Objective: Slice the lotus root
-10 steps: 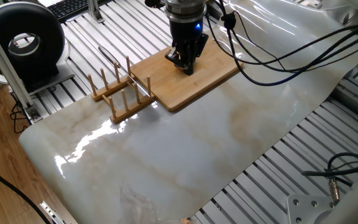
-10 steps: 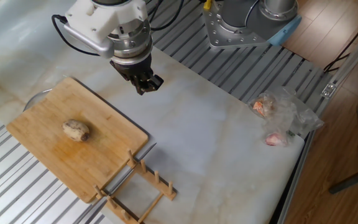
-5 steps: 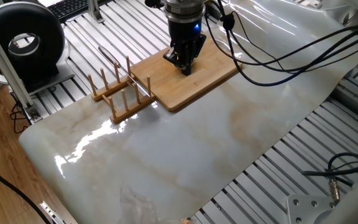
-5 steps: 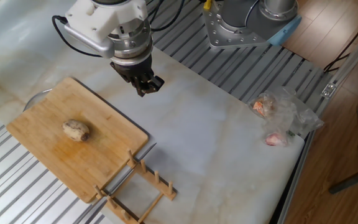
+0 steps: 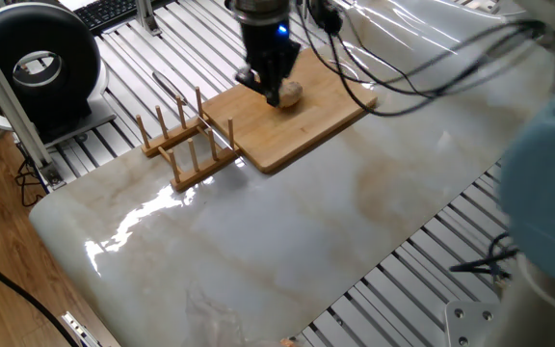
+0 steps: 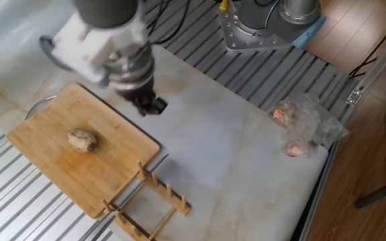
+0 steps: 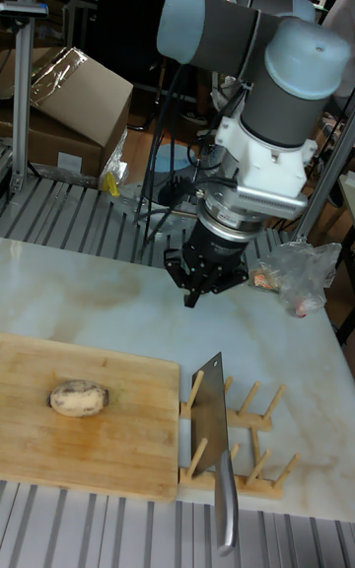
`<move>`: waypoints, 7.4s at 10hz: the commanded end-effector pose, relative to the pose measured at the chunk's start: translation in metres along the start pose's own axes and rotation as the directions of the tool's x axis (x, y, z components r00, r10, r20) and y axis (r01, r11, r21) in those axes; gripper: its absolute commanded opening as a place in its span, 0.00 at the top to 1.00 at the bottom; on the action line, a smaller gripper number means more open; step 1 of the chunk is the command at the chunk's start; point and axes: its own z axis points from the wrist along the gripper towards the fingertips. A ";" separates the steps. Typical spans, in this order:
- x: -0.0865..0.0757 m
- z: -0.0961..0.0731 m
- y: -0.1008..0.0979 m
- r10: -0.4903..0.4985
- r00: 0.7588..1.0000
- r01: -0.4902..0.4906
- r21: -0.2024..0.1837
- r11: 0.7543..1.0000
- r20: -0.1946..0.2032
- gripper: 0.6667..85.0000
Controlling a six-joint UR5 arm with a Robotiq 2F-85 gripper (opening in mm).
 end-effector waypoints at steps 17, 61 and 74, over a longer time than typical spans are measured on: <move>-0.116 -0.003 0.038 0.022 0.999 -0.023 0.029 0.999 0.046 0.75; -0.160 0.094 0.066 0.008 0.993 -0.030 0.181 0.983 0.122 0.72; -0.160 0.099 0.059 0.033 0.989 -0.064 0.220 0.973 0.142 0.77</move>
